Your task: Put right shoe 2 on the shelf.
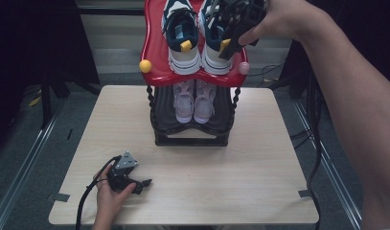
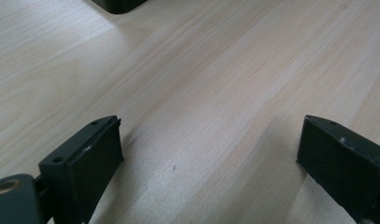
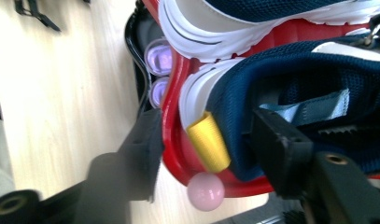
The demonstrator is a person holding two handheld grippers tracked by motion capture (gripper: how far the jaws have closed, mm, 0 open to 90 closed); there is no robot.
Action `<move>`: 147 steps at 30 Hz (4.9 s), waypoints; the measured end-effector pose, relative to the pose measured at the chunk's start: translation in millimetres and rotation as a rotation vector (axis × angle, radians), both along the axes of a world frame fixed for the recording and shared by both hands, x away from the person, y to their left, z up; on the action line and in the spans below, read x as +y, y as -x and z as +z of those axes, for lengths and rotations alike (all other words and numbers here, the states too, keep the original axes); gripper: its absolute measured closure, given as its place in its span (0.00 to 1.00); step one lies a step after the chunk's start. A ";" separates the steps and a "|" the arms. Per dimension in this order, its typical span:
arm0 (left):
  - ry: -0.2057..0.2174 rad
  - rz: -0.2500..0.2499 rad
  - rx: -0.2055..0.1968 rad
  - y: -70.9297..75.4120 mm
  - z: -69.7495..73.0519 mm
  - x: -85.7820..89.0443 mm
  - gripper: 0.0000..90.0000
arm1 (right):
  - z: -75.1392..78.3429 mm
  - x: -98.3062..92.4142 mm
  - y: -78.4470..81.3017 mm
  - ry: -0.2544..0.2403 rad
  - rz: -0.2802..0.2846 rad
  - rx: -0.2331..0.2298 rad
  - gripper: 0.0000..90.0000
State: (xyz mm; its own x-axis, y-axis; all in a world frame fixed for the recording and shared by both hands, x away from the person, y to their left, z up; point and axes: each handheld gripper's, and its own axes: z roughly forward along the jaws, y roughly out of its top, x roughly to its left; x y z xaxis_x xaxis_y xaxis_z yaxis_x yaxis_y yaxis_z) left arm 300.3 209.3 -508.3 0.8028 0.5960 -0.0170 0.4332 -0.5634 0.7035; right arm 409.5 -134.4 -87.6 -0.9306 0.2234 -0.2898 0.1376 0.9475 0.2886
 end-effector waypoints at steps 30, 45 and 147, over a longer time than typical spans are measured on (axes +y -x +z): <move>0.001 0.000 0.001 -0.5 0.0 0.1 0.06 | 2.7 -17.7 4.4 -0.042 -0.064 -0.053 0.52; 0.002 0.002 0.001 -0.4 -0.2 -0.1 0.06 | -3.0 -3.6 -2.1 -0.043 0.022 -0.095 0.81; 0.009 0.021 -0.005 -1.7 -0.8 -1.2 0.05 | -159.4 -133.2 87.3 -0.302 -0.163 0.190 0.18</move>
